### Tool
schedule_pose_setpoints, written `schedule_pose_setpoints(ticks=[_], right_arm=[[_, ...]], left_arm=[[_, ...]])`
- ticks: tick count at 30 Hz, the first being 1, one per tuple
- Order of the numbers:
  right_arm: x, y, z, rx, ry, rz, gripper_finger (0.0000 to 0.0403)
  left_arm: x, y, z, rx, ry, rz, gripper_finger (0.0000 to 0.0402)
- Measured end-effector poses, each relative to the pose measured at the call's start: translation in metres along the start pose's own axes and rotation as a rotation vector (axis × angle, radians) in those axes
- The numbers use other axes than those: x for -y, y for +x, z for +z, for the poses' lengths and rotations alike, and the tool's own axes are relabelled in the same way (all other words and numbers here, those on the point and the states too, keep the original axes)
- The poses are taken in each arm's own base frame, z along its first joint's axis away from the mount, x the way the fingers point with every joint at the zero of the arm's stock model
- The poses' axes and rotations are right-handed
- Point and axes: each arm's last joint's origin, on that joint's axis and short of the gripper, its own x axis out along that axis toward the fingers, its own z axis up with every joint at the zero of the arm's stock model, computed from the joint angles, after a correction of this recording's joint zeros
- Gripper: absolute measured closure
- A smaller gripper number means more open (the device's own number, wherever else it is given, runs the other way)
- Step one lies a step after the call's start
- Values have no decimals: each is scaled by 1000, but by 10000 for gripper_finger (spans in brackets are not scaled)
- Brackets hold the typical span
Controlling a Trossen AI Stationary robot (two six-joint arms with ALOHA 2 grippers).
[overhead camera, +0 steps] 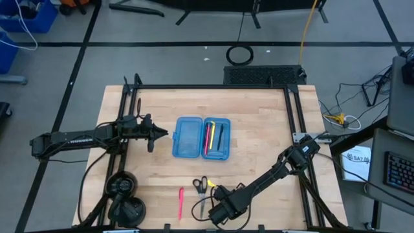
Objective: Pick & place school supplies into a supply box
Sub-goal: Put the black pen into the blue supply box
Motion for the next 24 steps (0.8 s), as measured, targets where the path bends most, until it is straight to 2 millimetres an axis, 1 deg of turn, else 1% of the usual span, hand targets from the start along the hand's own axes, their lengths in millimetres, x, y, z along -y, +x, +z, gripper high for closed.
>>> schedule_pose_setpoints(ticks=[3,5,7,9,10,12,14,16,18,20,22,24], right_arm=[[4,-14,-2,77,22,6,377],[9,-31,-6,132,29,11,377],[12,-51,-9,198,47,57,377],[22,-64,-10,247,61,29,377],[23,-72,-9,297,71,58,377],[25,-95,-8,388,96,134,377],[34,-113,-9,438,105,150,377],[38,-121,-9,481,113,159,377],[40,-126,-4,527,125,167,377],[49,-136,1,557,129,160,377],[57,-147,10,570,153,169,377],[64,-153,21,573,152,165,377]], left_arm=[[0,0,0,1,0,-1,355],[0,0,0,1,-1,-1,355],[0,0,0,1,-1,-1,355],[0,0,0,1,-1,-1,355],[0,0,0,1,0,-2,355],[0,0,0,1,-1,0,355],[0,0,0,-3,-2,1,355],[0,0,0,-5,-3,0,355],[0,0,0,-5,-3,0,355],[0,0,0,-5,-6,0,355],[0,0,0,-4,-7,0,355],[0,0,0,1,-7,-1,355]])
